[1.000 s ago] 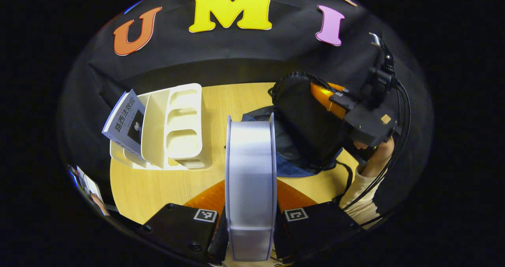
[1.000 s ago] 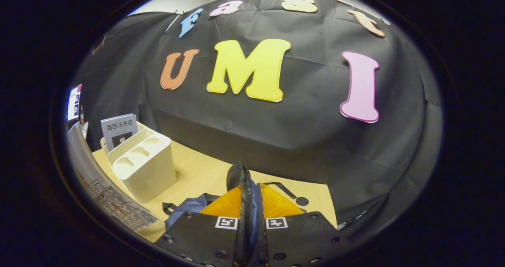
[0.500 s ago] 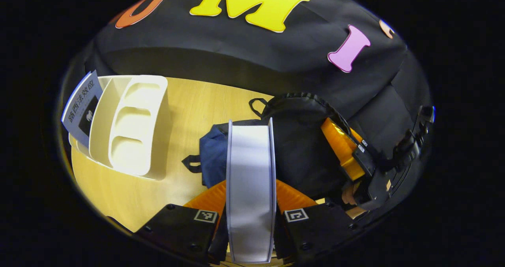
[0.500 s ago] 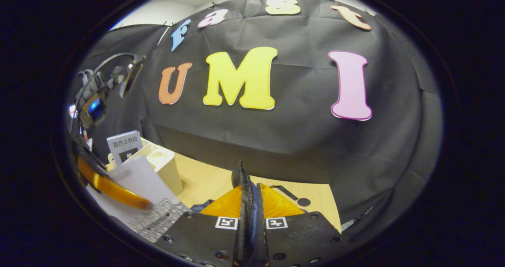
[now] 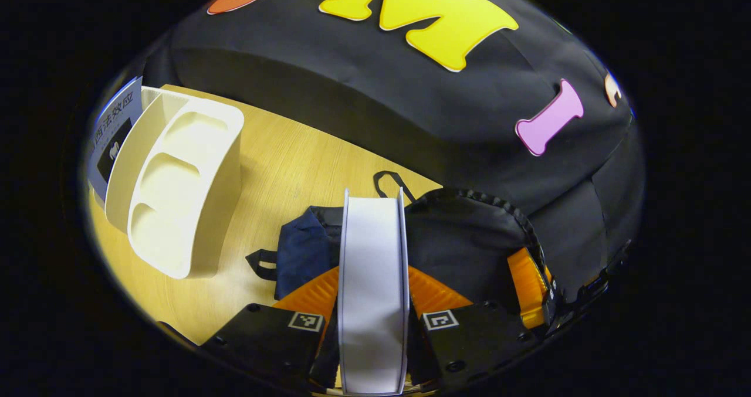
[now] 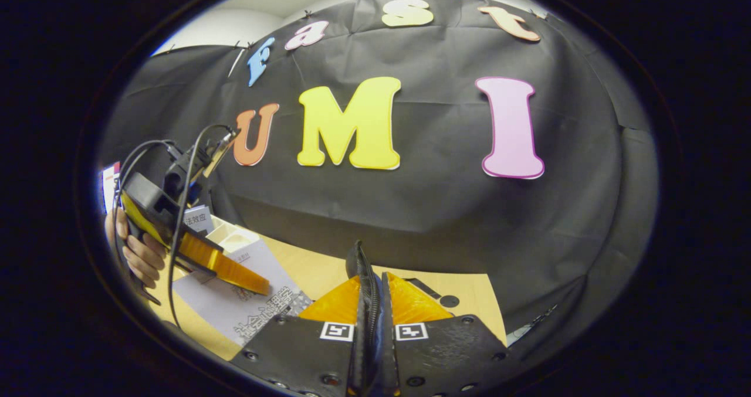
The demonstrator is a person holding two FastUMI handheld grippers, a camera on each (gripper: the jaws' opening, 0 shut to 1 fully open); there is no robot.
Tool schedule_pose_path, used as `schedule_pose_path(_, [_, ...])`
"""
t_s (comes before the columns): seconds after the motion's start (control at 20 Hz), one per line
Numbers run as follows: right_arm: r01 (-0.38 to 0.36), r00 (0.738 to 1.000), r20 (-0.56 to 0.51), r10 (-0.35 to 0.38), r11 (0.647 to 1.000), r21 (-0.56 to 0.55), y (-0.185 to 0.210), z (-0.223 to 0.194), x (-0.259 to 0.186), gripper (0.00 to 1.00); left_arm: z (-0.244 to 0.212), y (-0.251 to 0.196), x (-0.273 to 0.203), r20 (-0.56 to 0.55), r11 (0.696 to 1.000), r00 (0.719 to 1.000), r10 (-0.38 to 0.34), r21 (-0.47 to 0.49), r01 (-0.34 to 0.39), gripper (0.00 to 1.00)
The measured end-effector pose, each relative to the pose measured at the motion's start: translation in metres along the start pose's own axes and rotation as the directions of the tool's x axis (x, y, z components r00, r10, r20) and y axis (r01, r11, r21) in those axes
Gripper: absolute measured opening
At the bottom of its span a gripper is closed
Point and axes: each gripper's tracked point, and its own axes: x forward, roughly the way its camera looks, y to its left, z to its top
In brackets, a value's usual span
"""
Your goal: Open the schoolbag, grab two books from the bookshelf and put them into the schoolbag.
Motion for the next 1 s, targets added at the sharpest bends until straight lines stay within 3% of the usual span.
schedule_pose_path(0.25, [0.01, 1.0, 0.013, -0.01, 1.0, 0.001, 0.0, 0.003, -0.004, 0.11, -0.014, -0.023, 0.032, -0.022, 0.985, 0.991, -0.135, -0.113, 0.132, 0.47])
schedule_pose_path(0.45, [0.0, 0.999, 0.041, -0.001, 1.0, 0.008, 0.003, 0.01, -0.011, 0.11, -0.015, -0.02, 0.058, 0.002, 0.951, 0.973, -0.23, -0.211, 0.225, 0.48])
schedule_pose_path(0.55, [-0.009, 0.999, 0.042, 0.009, 1.0, 0.002, 0.008, 0.011, -0.01, 0.11, -0.017, -0.019, 0.071, 0.018, 0.939, 0.964, -0.265, -0.222, 0.262, 0.43])
schedule_pose_path(0.6, [-0.01, 0.999, 0.041, 0.01, 1.0, 0.0, 0.009, 0.01, -0.011, 0.11, -0.017, -0.019, 0.077, 0.037, 0.935, 0.96, -0.276, -0.222, 0.277, 0.48])
schedule_pose_path(0.75, [-0.028, 0.999, 0.046, 0.028, 1.0, 0.001, 0.017, 0.012, -0.011, 0.11, -0.023, -0.023, 0.1, 0.106, 0.92, 0.948, -0.301, -0.229, 0.318, 0.48])
schedule_pose_path(1.0, [-0.033, 0.997, 0.066, 0.036, 0.999, -0.036, 0.03, 0.016, -0.015, 0.11, -0.046, -0.044, 0.141, 0.102, 0.851, 0.895, -0.435, -0.278, 0.446, 0.52])
